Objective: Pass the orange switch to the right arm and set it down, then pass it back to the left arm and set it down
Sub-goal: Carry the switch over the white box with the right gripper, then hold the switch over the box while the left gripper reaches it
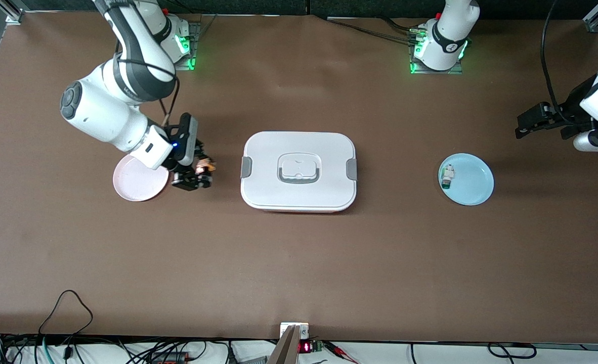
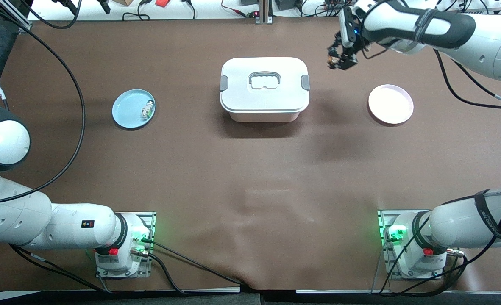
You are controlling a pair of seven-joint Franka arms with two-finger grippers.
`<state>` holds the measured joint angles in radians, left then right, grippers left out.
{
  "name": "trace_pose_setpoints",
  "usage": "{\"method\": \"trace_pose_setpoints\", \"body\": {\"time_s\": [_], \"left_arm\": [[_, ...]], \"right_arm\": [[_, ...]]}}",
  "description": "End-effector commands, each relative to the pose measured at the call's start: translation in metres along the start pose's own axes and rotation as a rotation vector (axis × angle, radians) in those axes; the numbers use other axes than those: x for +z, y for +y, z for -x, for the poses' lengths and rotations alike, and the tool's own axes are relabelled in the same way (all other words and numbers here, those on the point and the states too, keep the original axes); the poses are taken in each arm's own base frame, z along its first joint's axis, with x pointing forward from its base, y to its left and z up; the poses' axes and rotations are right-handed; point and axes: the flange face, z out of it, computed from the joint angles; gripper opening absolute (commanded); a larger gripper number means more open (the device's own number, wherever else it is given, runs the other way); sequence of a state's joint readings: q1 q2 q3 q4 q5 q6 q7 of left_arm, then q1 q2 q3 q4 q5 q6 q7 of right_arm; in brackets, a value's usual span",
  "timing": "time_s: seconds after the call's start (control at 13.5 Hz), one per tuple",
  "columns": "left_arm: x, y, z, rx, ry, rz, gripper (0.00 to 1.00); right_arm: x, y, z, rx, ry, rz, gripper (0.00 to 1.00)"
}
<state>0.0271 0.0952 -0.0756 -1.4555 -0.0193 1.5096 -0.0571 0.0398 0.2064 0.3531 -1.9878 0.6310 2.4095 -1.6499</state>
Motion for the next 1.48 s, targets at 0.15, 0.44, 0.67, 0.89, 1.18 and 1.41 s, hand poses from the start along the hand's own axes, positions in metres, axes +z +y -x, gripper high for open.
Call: {"method": "trace_pose_setpoints", "body": {"time_s": [0.15,0.44,0.67,0.89,1.18,1.41], "left_arm": [[-0.003,-0.002,0.0,0.005,0.006,-0.011,1.0],[-0.003,-0.002,0.0,0.006,0.006,-0.011,1.0],[-0.003,-0.002,0.0,0.005,0.006,-0.011,1.0],[-0.002,0.004,0.001,0.007,0.0,-0.008,1.0],[0.024,0.044,0.005,0.068,-0.123,0.088,1.0],[0.04,0.074,0.002,0.081,-0.223,0.393,1.0]], "right_arm": [[-0.018,0.011,-0.1,0.155,0.243,0.029,0.0],[-0.034,0.007,-0.162,0.249,0.323,0.049,0.0],[-0.043,0.005,-0.186,0.291,0.367,0.084,0.0],[-0.046,0.006,-0.21,0.333,0.42,0.071,0.0],[-0.051,0.01,-0.227,0.377,0.471,0.051,0.0],[-0.054,0.016,-0.237,0.419,0.541,0.038,0.0]]}}
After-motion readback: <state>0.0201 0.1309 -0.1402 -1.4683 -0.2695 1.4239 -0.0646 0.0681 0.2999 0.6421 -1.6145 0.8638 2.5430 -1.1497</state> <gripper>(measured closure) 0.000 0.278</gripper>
